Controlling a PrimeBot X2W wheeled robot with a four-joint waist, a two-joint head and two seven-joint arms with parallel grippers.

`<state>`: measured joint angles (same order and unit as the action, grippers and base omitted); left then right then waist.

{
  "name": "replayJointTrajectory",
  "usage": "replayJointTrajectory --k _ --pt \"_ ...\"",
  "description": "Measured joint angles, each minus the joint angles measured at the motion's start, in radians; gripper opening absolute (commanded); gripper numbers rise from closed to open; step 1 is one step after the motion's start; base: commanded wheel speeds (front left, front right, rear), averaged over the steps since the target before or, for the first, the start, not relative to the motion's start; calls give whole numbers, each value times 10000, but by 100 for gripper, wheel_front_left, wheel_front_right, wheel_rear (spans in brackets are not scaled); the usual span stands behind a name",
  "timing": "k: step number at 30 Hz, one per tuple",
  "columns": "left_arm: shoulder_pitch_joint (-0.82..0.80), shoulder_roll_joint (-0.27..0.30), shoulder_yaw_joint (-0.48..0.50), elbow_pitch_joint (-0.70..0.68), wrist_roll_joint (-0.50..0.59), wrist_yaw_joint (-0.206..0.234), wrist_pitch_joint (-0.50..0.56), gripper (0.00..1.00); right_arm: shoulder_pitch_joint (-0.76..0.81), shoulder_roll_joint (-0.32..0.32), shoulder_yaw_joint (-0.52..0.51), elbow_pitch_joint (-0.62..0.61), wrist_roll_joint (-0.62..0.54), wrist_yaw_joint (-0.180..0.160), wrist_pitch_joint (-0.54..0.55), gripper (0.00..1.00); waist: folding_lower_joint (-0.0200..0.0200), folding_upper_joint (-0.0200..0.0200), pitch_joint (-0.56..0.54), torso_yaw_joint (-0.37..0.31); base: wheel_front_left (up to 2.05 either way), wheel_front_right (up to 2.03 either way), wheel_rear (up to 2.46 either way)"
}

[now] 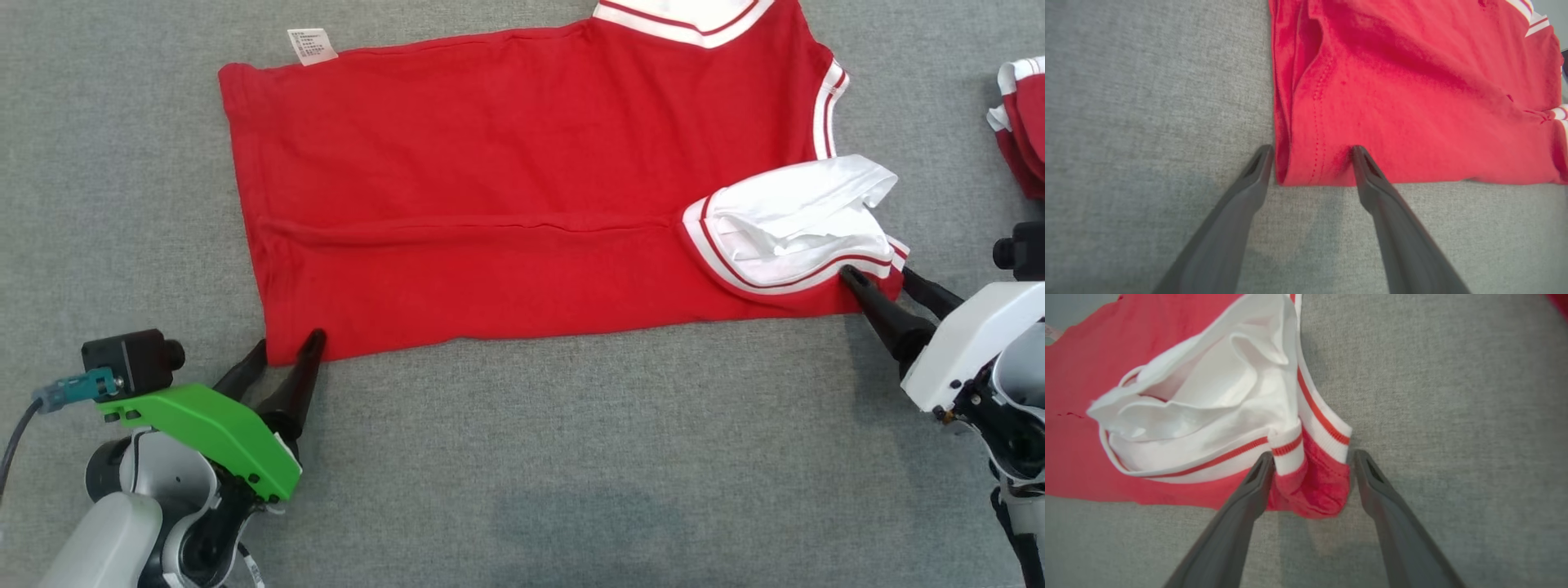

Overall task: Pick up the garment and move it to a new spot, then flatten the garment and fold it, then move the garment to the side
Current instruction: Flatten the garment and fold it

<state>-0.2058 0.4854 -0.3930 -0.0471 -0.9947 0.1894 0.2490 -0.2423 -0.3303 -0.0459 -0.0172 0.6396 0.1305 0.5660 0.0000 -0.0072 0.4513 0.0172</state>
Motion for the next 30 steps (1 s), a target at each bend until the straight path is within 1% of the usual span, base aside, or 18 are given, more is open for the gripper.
replayJointTrajectory --k 1,2,3,4,7,9,12,15,20,24,27,29,30 --pt "-94 -98 13 188 -82 -35 2 29 -107 148 -88 230 245 0 56 93 0 0 -9 41 0 0 0" --pt "-181 -201 12 362 -157 -111 2 0 -183 226 -150 380 435 0 128 48 0 0 -20 81 0 0 0" --pt "-264 -236 -42 533 -176 -236 23 0 -256 198 -132 504 472 0 203 26 0 0 -34 122 0 0 0" --pt "-345 -236 -50 685 -176 -322 23 0 -308 144 -121 589 543 0 278 0 0 0 -52 157 0 0 0" --pt "-415 -261 -132 909 -249 -614 48 0 -383 228 -194 757 1221 0 541 0 0 0 -132 209 0 0 0" --pt "-391 -159 -186 838 -339 -784 215 0 -386 259 -374 719 1753 0 880 0 0 0 -203 215 0 0 0" --pt "-95 184 -117 355 -652 -915 541 0 -264 163 -721 293 2257 0 1455 0 0 0 -318 203 0 0 0" --pt "395 612 102 -527 -1011 -913 888 0 35 -121 -1225 -405 2558 0 2086 0 0 0 -377 158 0 0 0" --pt "1233 1223 614 -2163 -1386 -600 1049 0 1081 -330 -1891 -1628 2709 0 3340 0 0 0 -351 95 0 0 0" --pt "2013 1576 790 -3020 -1336 -314 978 0 2005 -209 -2217 -2466 2692 0 4069 0 0 0 -267 38 0 0 0" --pt "2611 1632 782 -3382 -1296 -198 838 0 2380 -44 -2382 -2742 2518 0 4213 0 0 0 -202 -34 0 0 0" --pt "2841 1521 727 -3392 -1296 -107 725 0 2432 -31 -2284 -2782 2215 0 4117 0 0 0 -155 -77 0 0 0" --pt "2913 1383 688 -3340 -1317 -65 656 0 2429 10 -2243 -2801 2063 0 3900 0 0 0 -131 -92 0 0 0"
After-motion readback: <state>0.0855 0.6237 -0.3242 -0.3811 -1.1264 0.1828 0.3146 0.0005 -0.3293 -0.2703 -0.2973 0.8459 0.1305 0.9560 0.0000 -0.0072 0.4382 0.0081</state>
